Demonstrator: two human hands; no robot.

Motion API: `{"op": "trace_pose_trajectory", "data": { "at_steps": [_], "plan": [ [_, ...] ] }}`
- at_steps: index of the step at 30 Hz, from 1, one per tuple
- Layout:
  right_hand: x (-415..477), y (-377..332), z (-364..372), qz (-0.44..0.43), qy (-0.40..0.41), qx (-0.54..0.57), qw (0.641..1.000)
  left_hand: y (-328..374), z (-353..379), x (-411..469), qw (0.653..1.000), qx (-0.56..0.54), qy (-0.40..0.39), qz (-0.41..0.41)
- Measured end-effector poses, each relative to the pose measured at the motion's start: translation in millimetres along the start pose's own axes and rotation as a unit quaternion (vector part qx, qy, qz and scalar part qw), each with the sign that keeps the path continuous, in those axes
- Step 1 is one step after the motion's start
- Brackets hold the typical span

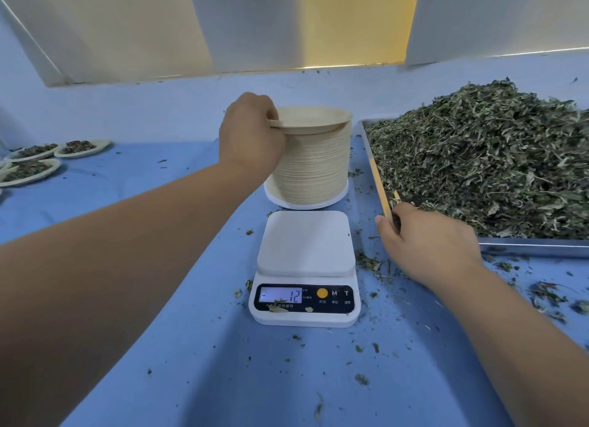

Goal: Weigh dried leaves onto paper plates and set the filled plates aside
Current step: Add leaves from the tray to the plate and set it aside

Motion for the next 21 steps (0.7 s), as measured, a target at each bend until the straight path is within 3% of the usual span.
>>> {"op": "trace_pose_trajectory", "data": {
  "at_steps": [4, 12, 15, 17, 18, 19, 21],
  "plan": [
    [0, 0, -2, 0.004, 0.002, 0.003, 1.0, -25, -12, -11, 0.989, -0.107, 0.068, -0.071],
    [-4, -4, -8, 0.001, 0.007, 0.001, 1.0, -34, -20, -22, 0.974, -0.183, 0.081, -0.103],
    [-7, -13, -36, -0.023, 0.102, 0.18, 0.978, -19, -28, -28, 0.971, -0.209, 0.094, -0.072],
    [-7, -13, -48, 0.01, 0.128, 0.394, 0.91, -5, -30, -37, 0.969, -0.223, 0.097, -0.038],
    [-5, -14, -45, 0.038, 0.104, 0.534, 0.838, 2, -31, -42, 0.969, -0.223, 0.1, -0.02],
    [-4, -20, -39, 0.065, 0.062, 0.665, 0.742, 8, -31, -46, 0.97, -0.221, 0.103, -0.002],
    [-4, -35, -26, 0.111, -0.032, 0.814, 0.569, 16, -32, -52, 0.971, -0.212, 0.107, 0.026]
  ]
}}
Point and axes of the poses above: each hand's wrist, its own x-axis towards the middle knuckle, its own z-axis out of the palm, y = z × x, the point moved 10 cm from there along x, towards the middle knuckle, and after that the axes turned 4 degrees about x, right-handed, at the moved point
